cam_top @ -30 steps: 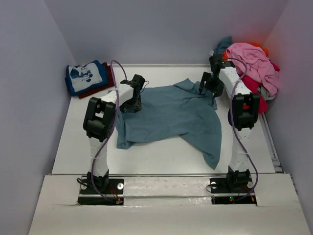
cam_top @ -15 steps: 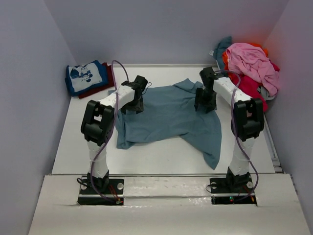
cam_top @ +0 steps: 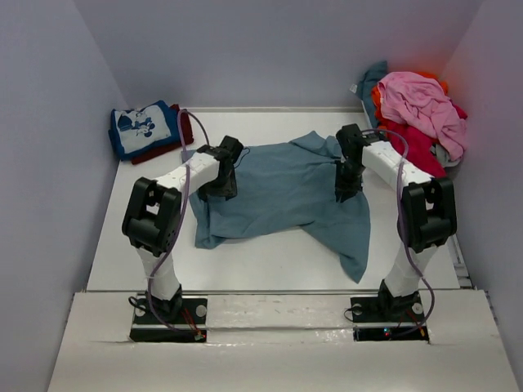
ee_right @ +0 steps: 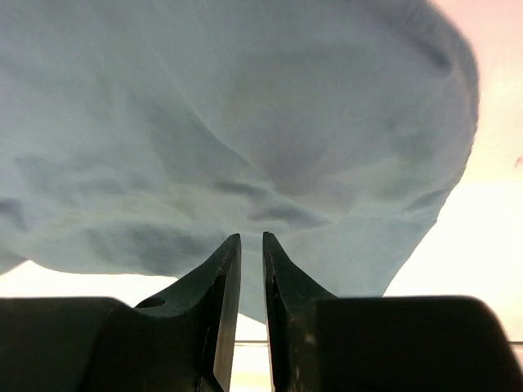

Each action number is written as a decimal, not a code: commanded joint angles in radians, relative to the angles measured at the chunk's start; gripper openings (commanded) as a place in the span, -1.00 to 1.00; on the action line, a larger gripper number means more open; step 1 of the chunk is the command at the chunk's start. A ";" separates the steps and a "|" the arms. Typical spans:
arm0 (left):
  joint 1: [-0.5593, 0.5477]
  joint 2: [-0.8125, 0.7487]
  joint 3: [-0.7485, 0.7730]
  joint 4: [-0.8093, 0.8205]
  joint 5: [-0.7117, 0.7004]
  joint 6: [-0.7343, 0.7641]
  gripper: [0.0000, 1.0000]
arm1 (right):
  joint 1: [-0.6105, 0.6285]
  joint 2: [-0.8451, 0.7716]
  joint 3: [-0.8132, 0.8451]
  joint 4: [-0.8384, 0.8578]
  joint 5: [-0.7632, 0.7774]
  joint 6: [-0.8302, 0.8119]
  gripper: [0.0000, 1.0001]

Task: Fold and stack the t-shirts
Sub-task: Flatten out the tshirt

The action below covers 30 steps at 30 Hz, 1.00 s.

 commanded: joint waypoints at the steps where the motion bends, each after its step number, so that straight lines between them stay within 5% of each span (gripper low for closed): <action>1: -0.031 -0.069 -0.119 0.003 0.034 -0.038 0.48 | 0.026 -0.043 -0.082 0.003 -0.035 -0.005 -0.55; 18: -0.071 -0.161 -0.395 0.072 0.129 -0.096 0.48 | 0.063 -0.093 -0.337 0.087 -0.094 0.026 -0.59; 30: -0.119 -0.253 -0.516 0.049 0.146 -0.153 0.48 | 0.121 -0.358 -0.561 0.006 -0.164 0.109 -0.63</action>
